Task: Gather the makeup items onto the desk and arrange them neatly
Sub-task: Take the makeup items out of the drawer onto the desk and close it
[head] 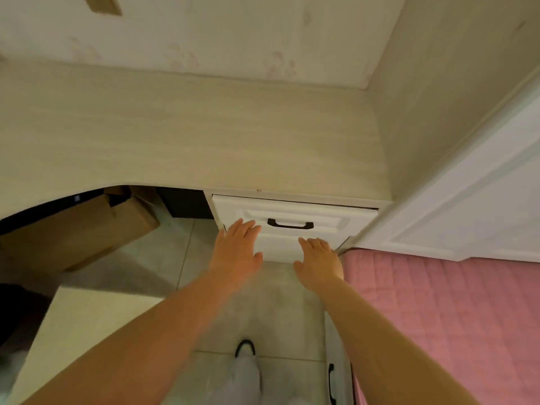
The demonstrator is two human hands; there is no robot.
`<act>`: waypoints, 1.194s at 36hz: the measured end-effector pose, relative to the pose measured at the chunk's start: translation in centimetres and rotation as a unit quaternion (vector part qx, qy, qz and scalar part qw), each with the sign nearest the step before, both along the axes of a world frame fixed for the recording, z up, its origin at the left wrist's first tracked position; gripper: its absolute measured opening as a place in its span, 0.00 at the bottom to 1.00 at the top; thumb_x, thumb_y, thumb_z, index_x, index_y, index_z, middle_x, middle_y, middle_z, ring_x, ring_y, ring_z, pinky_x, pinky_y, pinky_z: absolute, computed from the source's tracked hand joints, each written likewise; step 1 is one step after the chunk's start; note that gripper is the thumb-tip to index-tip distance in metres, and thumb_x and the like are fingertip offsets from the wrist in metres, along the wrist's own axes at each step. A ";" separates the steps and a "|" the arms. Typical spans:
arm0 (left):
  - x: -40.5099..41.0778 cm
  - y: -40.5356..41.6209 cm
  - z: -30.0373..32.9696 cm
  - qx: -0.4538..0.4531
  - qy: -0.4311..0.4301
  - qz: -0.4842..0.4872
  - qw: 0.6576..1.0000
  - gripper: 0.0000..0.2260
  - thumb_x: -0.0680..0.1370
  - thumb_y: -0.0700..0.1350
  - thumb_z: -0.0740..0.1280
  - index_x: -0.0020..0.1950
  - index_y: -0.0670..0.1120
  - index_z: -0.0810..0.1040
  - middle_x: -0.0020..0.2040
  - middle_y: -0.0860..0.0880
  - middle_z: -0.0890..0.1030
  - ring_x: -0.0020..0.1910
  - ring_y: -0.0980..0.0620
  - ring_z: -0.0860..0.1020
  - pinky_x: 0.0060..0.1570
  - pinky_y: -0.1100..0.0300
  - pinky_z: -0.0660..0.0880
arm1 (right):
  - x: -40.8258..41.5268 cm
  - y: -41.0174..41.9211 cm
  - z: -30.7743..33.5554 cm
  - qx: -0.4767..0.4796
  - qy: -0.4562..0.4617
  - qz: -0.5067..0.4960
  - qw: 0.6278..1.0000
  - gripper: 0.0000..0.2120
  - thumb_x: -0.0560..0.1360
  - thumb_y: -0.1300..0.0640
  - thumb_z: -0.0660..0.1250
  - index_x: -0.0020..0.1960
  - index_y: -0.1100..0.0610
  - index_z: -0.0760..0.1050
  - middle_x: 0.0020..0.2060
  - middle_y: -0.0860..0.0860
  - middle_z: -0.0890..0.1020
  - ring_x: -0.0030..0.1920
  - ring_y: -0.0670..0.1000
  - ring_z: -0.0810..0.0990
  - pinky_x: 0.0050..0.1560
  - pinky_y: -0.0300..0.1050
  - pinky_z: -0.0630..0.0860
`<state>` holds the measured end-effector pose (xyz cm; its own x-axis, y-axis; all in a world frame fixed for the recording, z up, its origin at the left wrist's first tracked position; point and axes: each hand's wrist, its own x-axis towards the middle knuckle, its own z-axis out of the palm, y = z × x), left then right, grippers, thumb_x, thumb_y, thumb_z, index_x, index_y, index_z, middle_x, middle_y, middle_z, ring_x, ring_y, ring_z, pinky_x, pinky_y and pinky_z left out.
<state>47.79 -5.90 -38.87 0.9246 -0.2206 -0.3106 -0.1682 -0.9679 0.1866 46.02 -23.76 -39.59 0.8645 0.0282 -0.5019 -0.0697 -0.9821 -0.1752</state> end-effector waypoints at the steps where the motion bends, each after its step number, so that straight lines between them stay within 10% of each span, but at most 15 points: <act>1: 0.7 0.1 -0.6 0.002 0.008 -0.001 1.000 0.27 0.79 0.52 0.58 0.76 0.50 0.54 0.77 0.52 0.54 0.77 0.50 0.48 0.74 0.49 0.51 | 0.9 0.0 -0.6 0.000 0.006 -0.003 1.000 0.28 0.80 0.51 0.53 0.77 0.54 0.49 0.76 0.51 0.55 0.76 0.53 0.49 0.74 0.48 0.53; 25: 6.8 -1.1 -7.4 -0.044 -0.010 0.008 0.999 0.27 0.78 0.45 0.59 0.76 0.48 0.55 0.78 0.51 0.50 0.77 0.50 0.46 0.75 0.49 0.43 | 10.2 -0.1 -8.4 0.008 0.066 0.075 0.995 0.31 0.78 0.52 0.58 0.76 0.56 0.49 0.76 0.51 0.52 0.75 0.52 0.51 0.73 0.47 0.54; 32: 7.8 -1.4 -8.0 -0.098 -0.087 0.003 0.991 0.30 0.70 0.39 0.69 0.72 0.44 0.66 0.72 0.45 0.66 0.71 0.43 0.65 0.69 0.42 0.62 | 10.5 0.1 -8.8 0.001 0.092 0.088 0.992 0.35 0.75 0.51 0.61 0.76 0.56 0.49 0.75 0.51 0.54 0.74 0.53 0.56 0.69 0.48 0.60; 43: 8.2 -1.6 -8.2 0.011 -0.028 -0.015 0.999 0.31 0.78 0.48 0.59 0.77 0.50 0.47 0.78 0.52 0.48 0.77 0.51 0.46 0.75 0.48 0.44 | 11.6 0.2 -9.0 0.022 0.129 0.050 0.990 0.31 0.72 0.52 0.64 0.72 0.57 0.59 0.69 0.51 0.59 0.70 0.53 0.58 0.66 0.49 0.67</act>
